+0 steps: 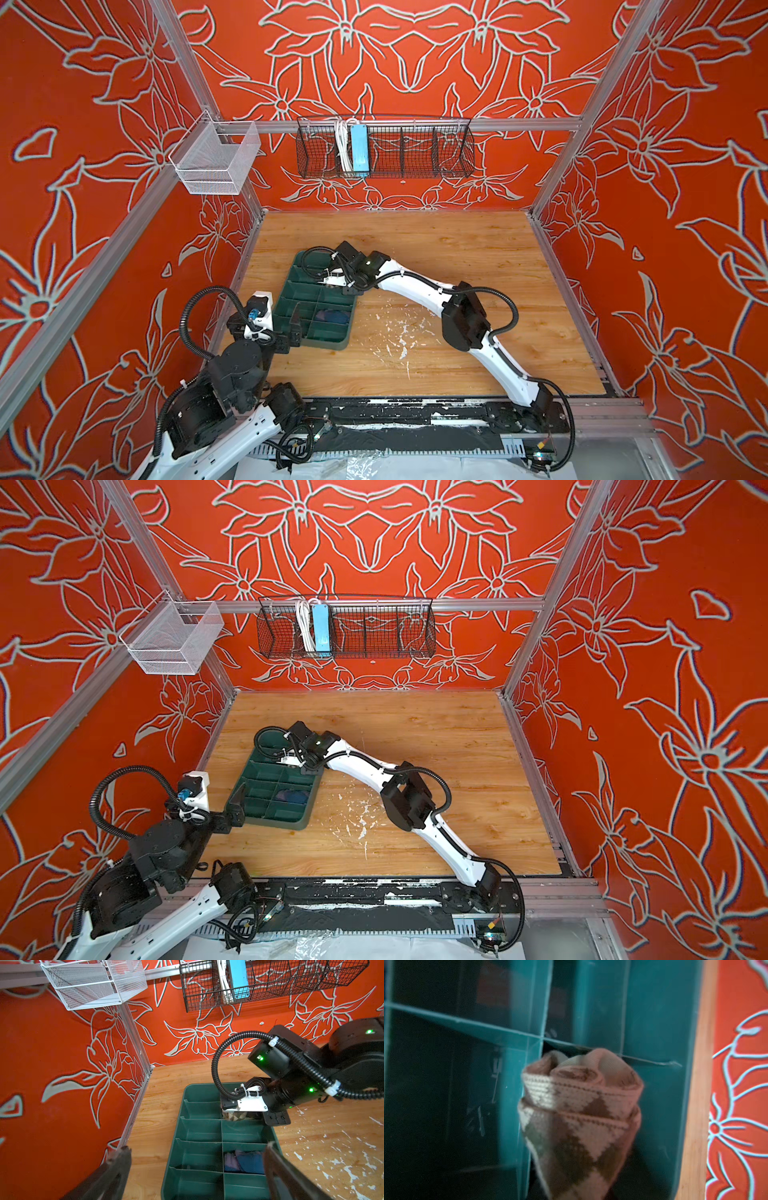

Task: Roll the socks
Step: 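Carry the rolled sock with the right gripper into a green tray compartment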

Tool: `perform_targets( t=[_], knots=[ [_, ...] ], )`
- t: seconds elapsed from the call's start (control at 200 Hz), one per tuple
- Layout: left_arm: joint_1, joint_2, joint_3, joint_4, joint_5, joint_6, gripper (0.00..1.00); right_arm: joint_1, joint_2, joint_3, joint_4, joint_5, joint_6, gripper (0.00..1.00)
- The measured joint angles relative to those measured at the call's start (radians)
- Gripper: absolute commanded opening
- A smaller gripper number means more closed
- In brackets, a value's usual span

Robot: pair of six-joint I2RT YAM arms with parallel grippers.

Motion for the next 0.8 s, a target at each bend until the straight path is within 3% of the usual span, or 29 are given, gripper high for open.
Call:
perform_targets(
  t=[0.445, 0.621, 0.796],
  knots=[
    [0.0, 0.119, 0.005, 0.04, 0.051, 0.023, 0.97, -0.219, -0.235, -0.385, -0.221, -0.075, -0.032, 0.0],
    [0.0, 0.165, 0.008, 0.073, 0.078, 0.029, 0.97, -0.352, -0.312, -0.539, -0.275, -0.026, -0.03, 0.0],
    [0.0, 0.202, 0.01, 0.095, 0.103, 0.03, 0.97, -0.45, -0.34, -0.58, -0.306, 0.071, -0.052, 0.0]
  ],
)
